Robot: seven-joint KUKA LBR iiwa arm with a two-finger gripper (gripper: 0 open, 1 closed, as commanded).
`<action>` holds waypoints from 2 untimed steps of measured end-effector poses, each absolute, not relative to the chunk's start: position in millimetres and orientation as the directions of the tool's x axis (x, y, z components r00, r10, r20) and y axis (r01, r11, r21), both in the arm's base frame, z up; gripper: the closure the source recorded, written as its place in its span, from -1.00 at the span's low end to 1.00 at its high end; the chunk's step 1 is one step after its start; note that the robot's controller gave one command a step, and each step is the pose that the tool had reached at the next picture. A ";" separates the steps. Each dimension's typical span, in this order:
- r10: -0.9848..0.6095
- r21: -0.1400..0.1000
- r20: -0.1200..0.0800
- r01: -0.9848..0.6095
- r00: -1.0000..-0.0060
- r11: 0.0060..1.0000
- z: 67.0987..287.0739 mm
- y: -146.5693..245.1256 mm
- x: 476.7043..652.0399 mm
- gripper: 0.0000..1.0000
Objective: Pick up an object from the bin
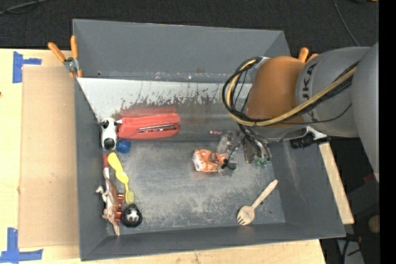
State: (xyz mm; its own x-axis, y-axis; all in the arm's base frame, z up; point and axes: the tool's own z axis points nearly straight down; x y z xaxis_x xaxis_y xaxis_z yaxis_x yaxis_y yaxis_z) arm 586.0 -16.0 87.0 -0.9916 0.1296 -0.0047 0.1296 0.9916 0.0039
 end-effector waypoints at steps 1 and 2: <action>0.129 0.004 -0.005 0.129 -0.992 0.992 87.0 -16.0 586.0 1.00; 0.100 0.006 -0.012 0.099 -0.995 0.995 80.8 -17.6 585.4 1.00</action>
Offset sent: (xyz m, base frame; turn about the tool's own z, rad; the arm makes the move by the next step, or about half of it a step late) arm -0.0058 -0.0048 -0.0169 -0.0534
